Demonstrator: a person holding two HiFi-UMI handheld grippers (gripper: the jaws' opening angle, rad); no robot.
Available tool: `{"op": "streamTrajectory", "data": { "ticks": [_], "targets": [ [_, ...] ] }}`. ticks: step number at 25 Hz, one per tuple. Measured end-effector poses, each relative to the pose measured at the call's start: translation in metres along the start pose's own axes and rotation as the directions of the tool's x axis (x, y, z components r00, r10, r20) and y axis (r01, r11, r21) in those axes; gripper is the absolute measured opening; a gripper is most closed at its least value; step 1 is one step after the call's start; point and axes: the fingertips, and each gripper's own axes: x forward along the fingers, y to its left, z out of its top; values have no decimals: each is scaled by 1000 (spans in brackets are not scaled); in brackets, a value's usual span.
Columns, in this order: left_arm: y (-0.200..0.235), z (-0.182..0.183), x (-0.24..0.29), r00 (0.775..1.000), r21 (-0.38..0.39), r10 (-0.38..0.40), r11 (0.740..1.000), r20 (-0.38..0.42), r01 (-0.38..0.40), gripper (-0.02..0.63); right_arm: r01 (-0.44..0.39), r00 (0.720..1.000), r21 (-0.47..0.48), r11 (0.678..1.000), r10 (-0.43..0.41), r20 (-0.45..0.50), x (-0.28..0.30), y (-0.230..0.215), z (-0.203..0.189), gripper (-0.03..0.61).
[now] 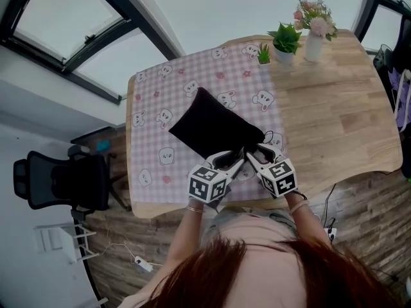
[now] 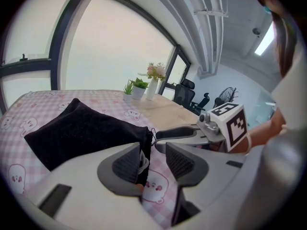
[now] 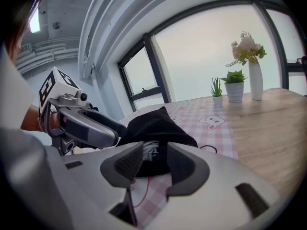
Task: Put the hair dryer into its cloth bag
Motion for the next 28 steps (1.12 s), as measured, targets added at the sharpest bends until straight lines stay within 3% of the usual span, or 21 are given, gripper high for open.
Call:
{"op": "streamTrajectory", "data": {
  "ticks": [6, 10, 20, 28],
  "targets": [
    [-6, 12, -14, 999, 30, 26, 999, 45, -27, 145, 19, 999, 45, 999, -21, 44, -4, -6, 6, 148],
    [-4, 19, -25, 994, 59, 73, 995, 87, -79, 76, 24, 995, 79, 997, -31, 92, -12, -4, 11, 106],
    [-15, 25, -62, 978, 78, 93, 991, 185, -109, 28, 103, 981, 23, 994, -105, 161, -36, 12, 28, 32],
    [-23, 36, -110, 943, 108, 134, 979, 303, -173, 18, 196, 949, -71, 978, -171, 263, -71, 39, 54, -1]
  ]
}}
